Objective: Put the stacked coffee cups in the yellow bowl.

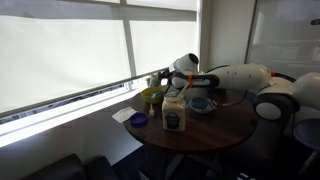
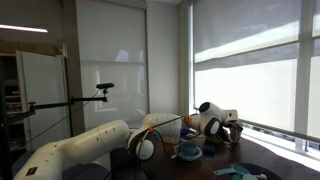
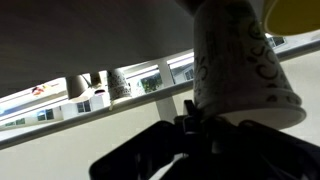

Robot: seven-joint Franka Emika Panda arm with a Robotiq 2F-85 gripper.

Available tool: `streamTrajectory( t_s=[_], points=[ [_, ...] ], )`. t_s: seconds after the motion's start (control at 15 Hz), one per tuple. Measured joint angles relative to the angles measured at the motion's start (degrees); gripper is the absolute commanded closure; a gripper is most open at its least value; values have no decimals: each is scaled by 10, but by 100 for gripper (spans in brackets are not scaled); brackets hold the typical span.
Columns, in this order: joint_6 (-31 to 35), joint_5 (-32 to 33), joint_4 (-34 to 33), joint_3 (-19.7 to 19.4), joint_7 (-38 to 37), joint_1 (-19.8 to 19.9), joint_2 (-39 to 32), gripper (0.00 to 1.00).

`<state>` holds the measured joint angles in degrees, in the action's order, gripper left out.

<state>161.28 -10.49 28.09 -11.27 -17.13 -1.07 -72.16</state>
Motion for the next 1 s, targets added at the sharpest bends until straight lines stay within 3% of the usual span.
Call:
streamTrajectory(
  t_s=[0.33,0.6,1.0],
  points=[
    [-17,1,-15,-19,-6,-1,26,99],
    [-113,58,-28,-21,-15,9,75,99],
    [-280,111,-28,-9,37,28,154,99]
  ],
)
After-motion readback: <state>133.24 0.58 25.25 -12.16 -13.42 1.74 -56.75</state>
